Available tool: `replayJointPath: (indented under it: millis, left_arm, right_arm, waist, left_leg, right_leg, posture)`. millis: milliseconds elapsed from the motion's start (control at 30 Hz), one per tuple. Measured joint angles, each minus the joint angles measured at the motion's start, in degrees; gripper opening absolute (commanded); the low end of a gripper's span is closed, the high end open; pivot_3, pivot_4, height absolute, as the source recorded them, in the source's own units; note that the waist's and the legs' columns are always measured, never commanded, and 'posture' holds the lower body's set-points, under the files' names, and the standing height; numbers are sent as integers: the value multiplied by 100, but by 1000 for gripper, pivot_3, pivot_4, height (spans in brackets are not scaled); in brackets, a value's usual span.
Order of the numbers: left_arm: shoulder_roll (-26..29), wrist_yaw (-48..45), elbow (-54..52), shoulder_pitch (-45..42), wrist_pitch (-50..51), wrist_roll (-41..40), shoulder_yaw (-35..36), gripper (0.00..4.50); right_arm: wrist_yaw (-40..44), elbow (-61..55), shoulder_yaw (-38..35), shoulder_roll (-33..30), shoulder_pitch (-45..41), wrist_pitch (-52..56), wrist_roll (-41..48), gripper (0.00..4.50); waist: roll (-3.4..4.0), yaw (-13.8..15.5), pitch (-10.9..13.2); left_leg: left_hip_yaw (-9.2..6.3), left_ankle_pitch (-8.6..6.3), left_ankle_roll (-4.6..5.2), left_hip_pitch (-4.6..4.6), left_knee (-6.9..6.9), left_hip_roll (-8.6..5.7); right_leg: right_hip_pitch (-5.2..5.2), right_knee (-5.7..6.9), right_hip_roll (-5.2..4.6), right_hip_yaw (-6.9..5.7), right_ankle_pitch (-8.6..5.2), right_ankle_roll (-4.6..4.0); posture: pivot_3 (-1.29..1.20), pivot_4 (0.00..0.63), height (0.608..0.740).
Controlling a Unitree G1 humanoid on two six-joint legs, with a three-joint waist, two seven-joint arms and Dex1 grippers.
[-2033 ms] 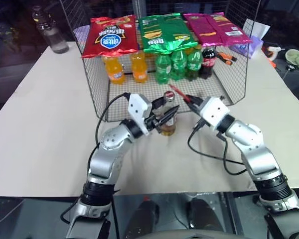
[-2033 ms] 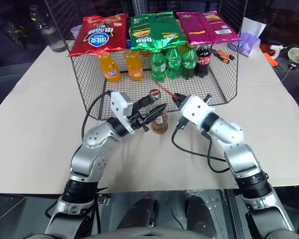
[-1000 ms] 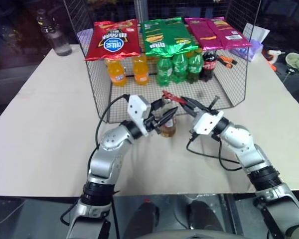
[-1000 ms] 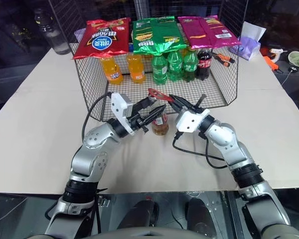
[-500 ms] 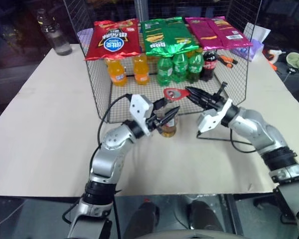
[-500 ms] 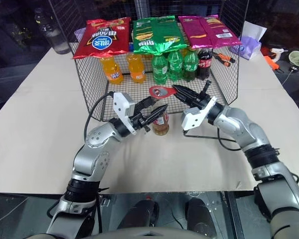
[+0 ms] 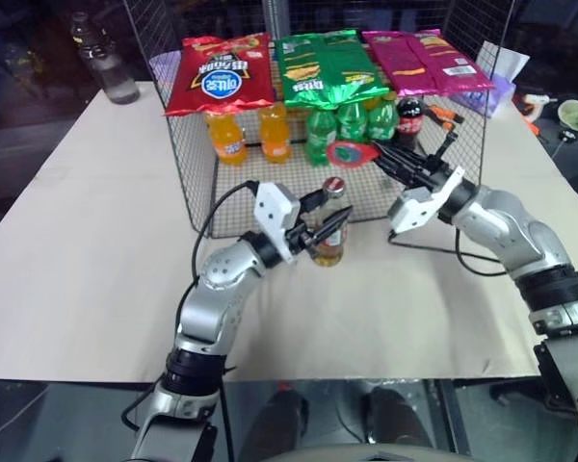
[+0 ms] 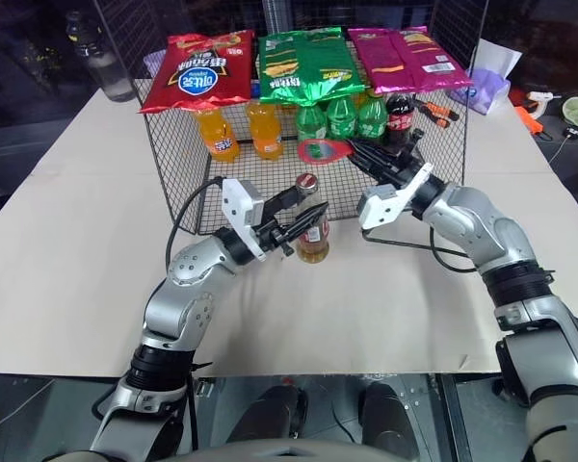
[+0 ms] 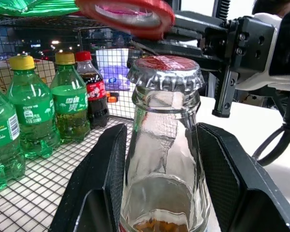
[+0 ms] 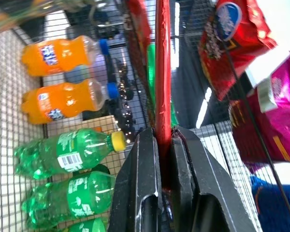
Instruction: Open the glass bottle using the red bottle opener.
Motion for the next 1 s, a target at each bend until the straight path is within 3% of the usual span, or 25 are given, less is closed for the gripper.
replayJointPath:
  millis: [367, 567, 1000]
  left_arm:
    - [14, -2, -31, 10, 3, 0, -11, 2273]
    - [18, -18, -30, 9, 5, -1, -10, 2273]
    - [30, -10, -30, 19, 11, -45, -10, 2273]
  right_arm:
    - [234, -212, -110, -237, 639, 164, 133, 0]
    - [402, -780, -34, -104, 665, 139, 145, 0]
    - [360, -758, -18, -136, 683, 136, -50, 0]
  waist:
    - [6, -8, 4]
    - [6, 5, 4]
    - [6, 7, 4]
  left_leg:
    - [3, 0, 0, 1, -9, 0]
    - [0, 0, 0, 0, -11, 1]
    - [2, 0, 0, 2, -14, 0]
  right_leg:
    - [-2, -3, 0, 2, 0, 0]
    - [-2, -5, 0, -1, 0, 0]
    - [-2, -6, -1, 0, 0, 0]
  posture:
    - [0, 150, 740]
    - [0, 150, 740]
    - [0, 150, 740]
